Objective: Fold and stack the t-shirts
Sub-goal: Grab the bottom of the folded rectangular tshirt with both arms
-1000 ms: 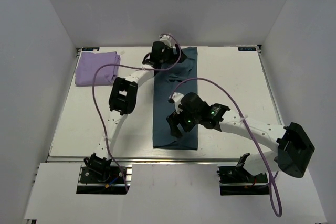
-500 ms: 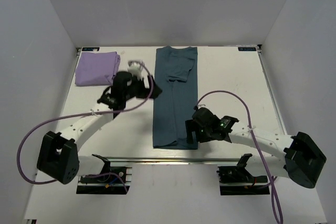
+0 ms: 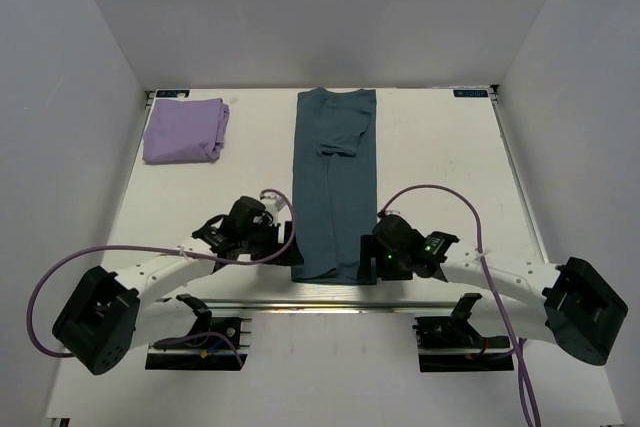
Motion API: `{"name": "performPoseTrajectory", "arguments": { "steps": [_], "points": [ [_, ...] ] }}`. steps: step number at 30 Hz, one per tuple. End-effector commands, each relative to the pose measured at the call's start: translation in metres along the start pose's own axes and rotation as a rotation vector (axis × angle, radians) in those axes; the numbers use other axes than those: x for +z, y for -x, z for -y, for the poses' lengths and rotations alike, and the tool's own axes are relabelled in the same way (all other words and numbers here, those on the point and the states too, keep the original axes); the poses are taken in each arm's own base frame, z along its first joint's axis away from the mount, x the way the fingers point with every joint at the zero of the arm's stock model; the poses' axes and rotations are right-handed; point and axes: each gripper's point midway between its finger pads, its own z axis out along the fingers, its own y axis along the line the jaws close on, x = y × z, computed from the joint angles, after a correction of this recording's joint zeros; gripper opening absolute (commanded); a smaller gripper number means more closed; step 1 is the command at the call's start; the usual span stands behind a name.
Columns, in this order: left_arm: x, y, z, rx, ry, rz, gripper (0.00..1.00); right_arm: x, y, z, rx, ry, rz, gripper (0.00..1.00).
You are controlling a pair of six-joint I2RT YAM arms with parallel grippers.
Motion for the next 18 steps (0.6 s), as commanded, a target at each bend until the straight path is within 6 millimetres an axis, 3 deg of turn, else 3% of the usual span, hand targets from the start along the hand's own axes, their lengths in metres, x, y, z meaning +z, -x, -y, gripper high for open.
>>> {"name": "performPoseTrajectory", "arguments": {
  "steps": [1,6,11,12,15,16,18],
  "points": [
    [0.000,-0.029,-0.003,-0.046,0.002,-0.081,0.83,0.001,0.006,-0.013,0.056,0.071,0.036,0.78],
    [0.002,-0.055,-0.007,-0.039,0.028,-0.133,0.79,0.002,0.005,-0.015,0.047,0.080,0.034,0.74],
    [0.013,-0.066,0.003,-0.011,-0.017,-0.172,0.77,0.009,-0.002,-0.011,0.056,0.070,0.005,0.68],
    [0.016,-0.072,0.002,-0.008,-0.011,-0.195,0.72,0.011,-0.002,-0.010,0.065,0.068,0.006,0.56],
    [0.020,-0.074,0.008,0.005,-0.020,-0.225,0.59,0.013,-0.006,-0.008,0.080,0.064,-0.003,0.36],
    [0.019,-0.072,0.010,0.005,-0.021,-0.224,0.38,0.012,-0.006,-0.009,0.080,0.065,0.000,0.30],
    [0.018,-0.072,0.013,0.012,-0.022,-0.235,0.19,0.011,-0.006,-0.006,0.081,0.061,0.002,0.22]
  ]
}}
